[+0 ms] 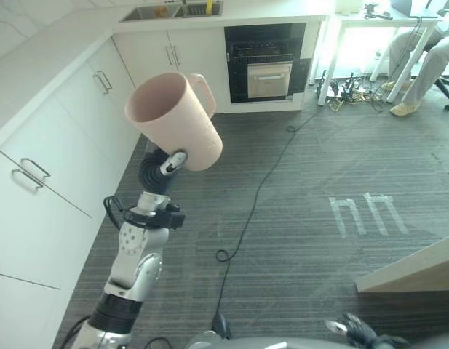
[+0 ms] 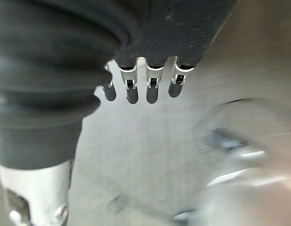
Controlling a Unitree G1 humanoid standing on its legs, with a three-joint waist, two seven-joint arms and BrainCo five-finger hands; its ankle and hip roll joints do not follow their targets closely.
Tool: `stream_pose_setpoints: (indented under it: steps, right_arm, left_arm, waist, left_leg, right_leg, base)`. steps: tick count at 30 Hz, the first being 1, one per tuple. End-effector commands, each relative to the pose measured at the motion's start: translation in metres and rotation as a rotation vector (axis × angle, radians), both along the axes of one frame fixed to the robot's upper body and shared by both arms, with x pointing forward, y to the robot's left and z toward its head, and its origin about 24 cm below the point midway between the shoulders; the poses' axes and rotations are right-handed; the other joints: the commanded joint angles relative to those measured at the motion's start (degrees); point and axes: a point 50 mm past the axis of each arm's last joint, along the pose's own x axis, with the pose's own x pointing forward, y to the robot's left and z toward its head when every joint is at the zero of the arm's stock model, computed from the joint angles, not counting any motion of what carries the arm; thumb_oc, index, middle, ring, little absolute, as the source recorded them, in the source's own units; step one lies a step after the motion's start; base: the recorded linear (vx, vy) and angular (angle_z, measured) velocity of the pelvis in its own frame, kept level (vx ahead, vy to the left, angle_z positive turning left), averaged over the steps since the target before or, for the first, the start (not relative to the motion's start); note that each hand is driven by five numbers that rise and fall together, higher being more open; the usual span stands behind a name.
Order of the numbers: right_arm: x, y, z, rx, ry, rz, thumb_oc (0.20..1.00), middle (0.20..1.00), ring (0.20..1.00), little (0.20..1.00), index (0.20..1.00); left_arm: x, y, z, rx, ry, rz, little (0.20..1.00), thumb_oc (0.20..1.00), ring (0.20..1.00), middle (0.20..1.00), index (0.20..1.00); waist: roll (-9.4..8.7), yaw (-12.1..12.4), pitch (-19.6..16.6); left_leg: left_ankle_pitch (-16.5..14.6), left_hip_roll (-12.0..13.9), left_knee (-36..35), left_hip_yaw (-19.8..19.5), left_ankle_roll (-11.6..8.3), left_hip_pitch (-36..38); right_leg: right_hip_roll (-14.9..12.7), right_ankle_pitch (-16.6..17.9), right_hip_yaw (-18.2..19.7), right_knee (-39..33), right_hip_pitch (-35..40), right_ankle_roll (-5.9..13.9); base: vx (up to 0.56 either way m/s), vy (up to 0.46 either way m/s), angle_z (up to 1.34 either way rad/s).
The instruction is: Place the dishes in the dishwasher.
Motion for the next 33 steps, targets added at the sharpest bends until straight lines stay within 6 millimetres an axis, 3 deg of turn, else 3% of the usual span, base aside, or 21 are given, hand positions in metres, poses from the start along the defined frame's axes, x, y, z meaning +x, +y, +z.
stream_pose_setpoints:
  steps: [1,4,5,7,12,13,15,18,21,24,25,28,29,30,31,32,33]
  right_arm:
    - [-0.013,-0.016,-0.008,-0.062,0.014,0.01,1.0,1.0,1.0,1.0,1.0]
    - [-0.012,-0.019,-0.007,-0.043,0.003,-0.009,1.0,1.0,1.0,1.0,1.0]
    - [-0.013,-0.019,-0.005,-0.019,-0.013,0.005,1.0,1.0,1.0,1.0,1.0]
    - [-0.016,-0.018,-0.006,0.009,-0.011,0.006,1.0,1.0,1.0,1.0,1.0]
    - [-0.02,-0.01,-0.009,0.051,-0.017,-0.028,1.0,1.0,1.0,1.0,1.0]
    - [-0.021,-0.007,-0.01,0.065,-0.021,-0.049,1.0,1.0,1.0,1.0,1.0]
    - [-0.022,-0.004,-0.011,0.079,-0.028,-0.063,1.0,1.0,1.0,1.0,1.0]
    - [-0.025,0.003,-0.012,0.096,-0.034,-0.068,1.0,1.0,1.0,1.0,1.0]
    - [-0.027,0.004,-0.011,0.109,-0.039,-0.064,1.0,1.0,1.0,1.0,1.0]
    - [-0.013,0.004,-0.007,0.102,-0.05,-0.017,1.0,1.0,1.0,1.0,1.0]
    - [-0.005,0.001,-0.003,0.095,-0.059,-0.004,1.0,1.0,1.0,1.0,1.0]
    - [0.003,-0.004,0.002,0.082,-0.079,0.01,1.0,1.0,1.0,1.0,1.0]
    - [0.005,-0.009,0.004,0.07,-0.088,0.016,1.0,1.0,1.0,1.0,1.0]
    - [0.006,-0.01,0.004,0.067,-0.092,0.016,1.0,1.0,1.0,1.0,1.0]
    - [0.007,-0.017,0.006,0.043,-0.109,0.003,1.0,1.0,1.0,1.0,1.0]
    - [0.008,-0.018,0.007,0.037,-0.114,0.011,1.0,1.0,1.0,1.0,1.0]
    - [0.011,-0.018,0.008,0.025,-0.116,0.041,1.0,1.0,1.0,1.0,1.0]
  left_arm:
    - [-0.004,0.01,0.024,0.015,-0.138,0.011,0.2,0.2,0.2,0.2,0.2]
    - [-0.004,0.009,0.021,0.046,-0.121,-0.009,0.2,0.2,0.2,0.2,0.2]
    - [-0.004,0.009,0.019,0.074,-0.117,-0.003,0.2,0.2,0.2,0.2,0.2]
    - [-0.004,0.011,0.019,0.083,-0.118,-0.005,0.2,0.2,0.2,0.2,0.2]
    - [-0.002,0.009,0.02,0.084,-0.114,-0.04,0.2,0.2,0.2,0.2,0.2]
    - [-0.002,0.004,0.021,0.093,-0.116,-0.05,0.2,0.2,0.2,0.2,0.2]
    - [-0.002,0.002,0.022,0.109,-0.127,-0.045,0.2,0.2,0.2,0.2,0.2]
    - [-0.004,0.007,0.022,0.123,-0.138,-0.041,0.2,0.2,0.2,0.2,0.2]
    - [-0.006,0.011,0.02,0.125,-0.142,-0.025,0.2,0.2,0.2,0.2,0.2]
    - [-0.011,0.015,0.022,0.108,-0.132,0.011,0.2,0.2,0.2,0.2,0.2]
    - [-0.013,0.017,0.021,0.09,-0.118,0.024,0.2,0.2,0.2,0.2,0.2]
    - [-0.015,0.021,0.018,0.064,-0.099,0.04,0.2,0.2,0.2,0.2,0.2]
    - [-0.016,0.022,0.016,0.054,-0.092,0.048,0.2,0.2,0.2,0.2,0.2]
    - [-0.016,0.022,0.015,0.052,-0.09,0.048,0.2,0.2,0.2,0.2,0.2]
    - [-0.012,0.019,0.013,0.035,-0.076,0.035,0.2,0.2,0.2,0.2,0.2]
    - [-0.011,0.019,0.012,0.031,-0.072,0.039,0.2,0.2,0.2,0.2,0.2]
    - [-0.011,0.021,0.011,0.025,-0.064,0.053,0.2,0.2,0.2,0.2,0.2]
  waist:
    - [1.66,1.62,-1.21]
    - [2.0,1.49,-0.86]
    - [2.83,0.04,0.38]
    - [2.8,-0.41,0.82]
    - [1.17,-0.67,1.25]
    - [-0.12,-1.04,1.41]
    - [-0.83,-1.59,1.79]
    - [-1.01,-1.5,2.32]
    - [-1.29,-0.93,2.16]
    - [-2.1,-0.95,1.16]
    - [-1.85,-0.8,0.88]
    - [-1.48,-0.71,0.35]
    - [-1.29,-0.51,0.32]
    - [-1.25,-0.46,0.27]
    - [-0.98,0.73,0.84]
    - [-0.77,1.03,1.01]
    - [-0.03,1.59,1.3]
  left_leg:
    - [-1.6,5.36,-0.16,-3.13,-5.97,2.42]
    - [-2.33,4.36,-0.16,-4.89,-4.58,3.52]
    - [-3.32,4.3,-0.16,-6.59,-3.73,4.5]
    - [-4.07,4.16,-0.16,-7.56,-3.61,4.79]
    - [-5.91,5.29,-0.16,-7.21,-4.36,6.32]
    - [-7.31,5.51,-0.16,-6.51,-4.76,7.14]
    - [-8.8,6.1,-0.16,-5.94,-4.97,7.87]
    - [-9.69,7.65,-0.16,-4.94,-5.19,8.59]
    - [-9.7,10.6,4.01,-2.29,-6.54,7.73]
    - [-9.7,13.59,9.2,0.18,-8.78,7.97]
    - [-7.47,15.53,13.93,-0.19,-10.27,7.99]
    - [-2.44,17.54,21.6,-1.91,-12.04,5.71]
    - [-1.01,17.34,25.23,-2.85,-12.51,4.0]
    - [-0.72,17.18,25.7,-3.11,-12.55,3.48]
    - [-1.72,10.93,25.87,-7.54,-11.63,-2.02]
    - [-2.02,9.31,23.58,-7.93,-11.36,-3.13]
    - [-1.26,8.07,14.72,-7.72,-10.9,-4.21]
  right_leg:
    - [2.59,2.69,4.5,-1.14,-4.73,1.99]
    - [1.63,2.1,5.38,10.53,-8.64,3.74]
    - [-0.71,5.16,7.72,25.16,-17.98,5.2]
    - [-1.52,5.76,8.51,26.05,-20.59,5.07]
    - [-3.18,6.72,6.08,10.15,-18.08,3.66]
    - [-4.81,11.68,6.57,0.86,-17.19,4.94]
    - [-7.24,16.87,8.6,-5.11,-17.85,6.57]
    - [-9.5,18.17,9.25,-5.55,-19.83,7.06]
    - [-8.7,16.87,6.08,-6.16,-17.22,7.06]
    - [-6.19,16.28,4.63,-5.96,-15.58,7.01]
    - [-4.45,15.76,4.65,-5.97,-14.66,5.67]
    - [-1.56,14.19,5.71,-6.07,-13.64,2.61]
    - [-0.05,12.96,6.0,-6.3,-12.55,0.93]
    - [0.21,12.65,5.99,-6.34,-12.32,0.61]
    - [1.24,10.63,6.87,-6.34,-10.11,-0.01]
    - [1.71,9.99,7.46,-6.34,-9.62,0.13]
    - [2.66,8.62,8.5,-6.34,-8.25,0.78]
  base:
    - [0.22,0.302,0.63]
    - [0.15,0.178,0.59]
    - [0.16,0.183,0.29]
    - [0.13,0.03,0.24]
    - [0.2,-0.215,0.18]
    - [0.29,-0.384,0.09]
    - [0.29,-0.403,0.02]
    - [0.27,-0.444,-0.03]
    - [0.3,-0.479,-0.03]
    - [0.44,-0.486,-0.51]
    - [0.33,-0.27,-0.52]
    - [0.33,-0.24,-0.55]
    - [0.29,-0.161,-0.61]
    - [0.4,-0.129,-0.47]
    - [0.32,-0.044,-0.37]
    - [0.48,0.038,-0.23]
    - [0.37,0.129,-0.22]
